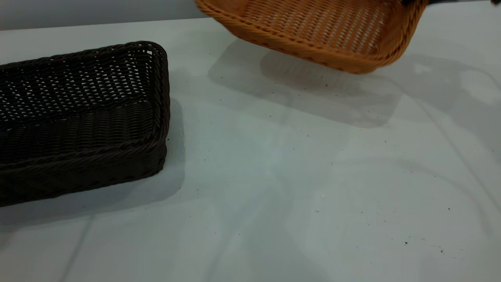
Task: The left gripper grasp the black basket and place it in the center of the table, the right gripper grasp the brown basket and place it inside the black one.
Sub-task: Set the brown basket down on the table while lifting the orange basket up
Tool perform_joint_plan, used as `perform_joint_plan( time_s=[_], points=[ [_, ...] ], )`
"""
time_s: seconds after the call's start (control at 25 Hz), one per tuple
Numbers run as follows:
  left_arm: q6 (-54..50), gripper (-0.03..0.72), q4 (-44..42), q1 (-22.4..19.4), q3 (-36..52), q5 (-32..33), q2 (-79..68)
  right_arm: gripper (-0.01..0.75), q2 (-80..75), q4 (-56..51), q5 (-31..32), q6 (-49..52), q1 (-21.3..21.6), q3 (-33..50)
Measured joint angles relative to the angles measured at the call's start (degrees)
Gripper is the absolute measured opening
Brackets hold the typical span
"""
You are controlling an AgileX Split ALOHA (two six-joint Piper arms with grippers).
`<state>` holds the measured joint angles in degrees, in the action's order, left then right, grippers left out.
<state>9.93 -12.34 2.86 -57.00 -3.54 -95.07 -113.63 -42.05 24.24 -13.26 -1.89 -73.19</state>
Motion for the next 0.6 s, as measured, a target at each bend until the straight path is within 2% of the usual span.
perform_joint_plan(
  time_s=[0.28,0.6],
  points=[
    [0.76,0.447,-7.14,6.86,-2.36,12.06,0.00,0.109,0.05,10.15,18.15,4.53,1.89,-14.93],
    [8.74,0.437,-9.18,19.87,-6.36,34.06,0.00,0.109,0.11,28.47,36.49,13.26,1.98,-29.33]
  ],
)
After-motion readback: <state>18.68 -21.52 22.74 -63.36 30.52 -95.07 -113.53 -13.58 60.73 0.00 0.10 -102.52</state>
